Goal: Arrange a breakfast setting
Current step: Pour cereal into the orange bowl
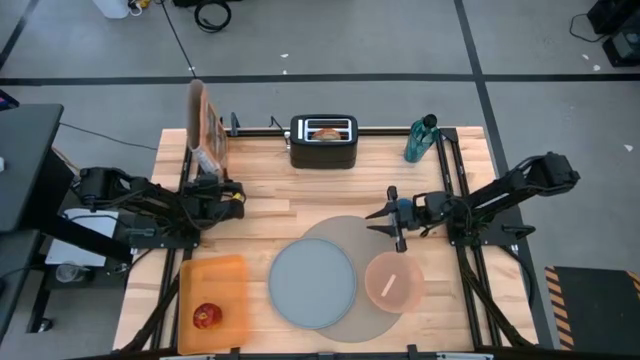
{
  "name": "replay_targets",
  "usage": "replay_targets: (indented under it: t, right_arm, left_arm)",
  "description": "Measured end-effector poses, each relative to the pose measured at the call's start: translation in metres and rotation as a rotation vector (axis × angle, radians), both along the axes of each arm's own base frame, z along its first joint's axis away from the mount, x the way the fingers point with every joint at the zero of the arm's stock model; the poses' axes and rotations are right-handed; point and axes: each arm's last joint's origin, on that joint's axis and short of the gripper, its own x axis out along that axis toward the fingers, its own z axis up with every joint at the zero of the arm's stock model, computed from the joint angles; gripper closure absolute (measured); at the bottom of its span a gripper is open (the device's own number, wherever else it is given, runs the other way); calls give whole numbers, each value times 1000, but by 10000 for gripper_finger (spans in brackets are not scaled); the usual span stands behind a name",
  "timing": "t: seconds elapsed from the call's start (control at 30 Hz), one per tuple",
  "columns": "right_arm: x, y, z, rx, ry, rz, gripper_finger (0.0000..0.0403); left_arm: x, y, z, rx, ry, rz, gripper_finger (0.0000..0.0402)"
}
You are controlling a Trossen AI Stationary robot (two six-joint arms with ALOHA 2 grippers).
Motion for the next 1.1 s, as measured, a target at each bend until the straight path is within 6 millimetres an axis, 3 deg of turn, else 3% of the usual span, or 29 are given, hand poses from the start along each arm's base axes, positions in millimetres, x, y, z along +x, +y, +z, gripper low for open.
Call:
replay_targets:
  t: [0.27, 0.6, 0.83, 1.1]
  right_arm:
    - [0, -1, -2, 5, 17, -19, 279]
    - [0, -1, -1, 38, 14, -23, 279]
    - [0, -5, -3, 78, 24, -167, 279]
    - [-1, -4, -7, 130, 68, -201, 279]
  left_arm:
    - [1, 0, 0, -4, 0, -4, 236]
    - [2, 0, 1, -10, 37, -25, 242]
    - [9, -8, 3, 12, 31, -95, 253]
    - [42, -17, 30, 25, 111, -214, 258]
